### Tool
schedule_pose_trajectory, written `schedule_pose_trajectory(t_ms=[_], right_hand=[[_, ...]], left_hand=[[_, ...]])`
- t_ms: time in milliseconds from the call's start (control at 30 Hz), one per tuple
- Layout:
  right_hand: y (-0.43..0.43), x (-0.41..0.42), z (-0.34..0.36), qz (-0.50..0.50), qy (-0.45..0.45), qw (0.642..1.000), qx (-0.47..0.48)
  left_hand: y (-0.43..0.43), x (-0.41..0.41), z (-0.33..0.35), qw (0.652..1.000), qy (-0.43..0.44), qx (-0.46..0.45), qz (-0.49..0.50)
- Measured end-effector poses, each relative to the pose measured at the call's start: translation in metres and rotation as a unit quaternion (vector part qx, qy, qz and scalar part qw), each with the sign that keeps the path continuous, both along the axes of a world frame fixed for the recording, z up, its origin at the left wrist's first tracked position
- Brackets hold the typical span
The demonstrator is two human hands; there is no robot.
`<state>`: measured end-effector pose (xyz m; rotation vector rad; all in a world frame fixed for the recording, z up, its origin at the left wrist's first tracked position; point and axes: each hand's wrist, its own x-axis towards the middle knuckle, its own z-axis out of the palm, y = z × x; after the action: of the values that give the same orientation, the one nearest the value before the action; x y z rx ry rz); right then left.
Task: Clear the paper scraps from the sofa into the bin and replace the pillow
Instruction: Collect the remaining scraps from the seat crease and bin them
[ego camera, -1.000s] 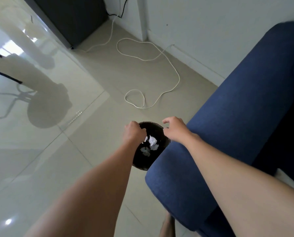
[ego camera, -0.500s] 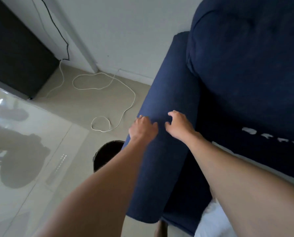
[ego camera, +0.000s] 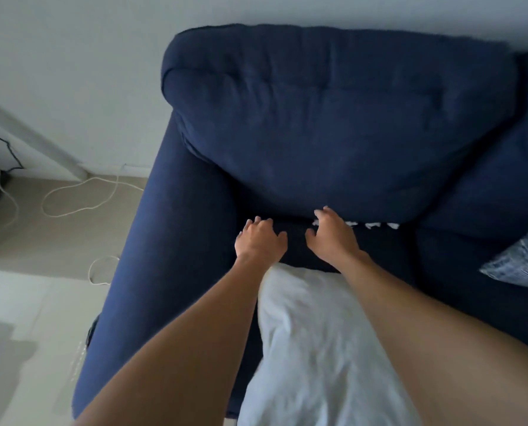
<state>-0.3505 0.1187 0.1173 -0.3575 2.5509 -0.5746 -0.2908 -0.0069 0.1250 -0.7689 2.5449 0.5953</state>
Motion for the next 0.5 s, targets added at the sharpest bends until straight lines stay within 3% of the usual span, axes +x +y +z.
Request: schedule_pose_trajectory(t_ms=[500], right_hand=[[0.074,-0.056,-0.089,-0.068,-0.045,0.997,0.009]], left_hand=[[0.068,-0.077,-0.088,0.994,-0.059,0.038,-0.086]])
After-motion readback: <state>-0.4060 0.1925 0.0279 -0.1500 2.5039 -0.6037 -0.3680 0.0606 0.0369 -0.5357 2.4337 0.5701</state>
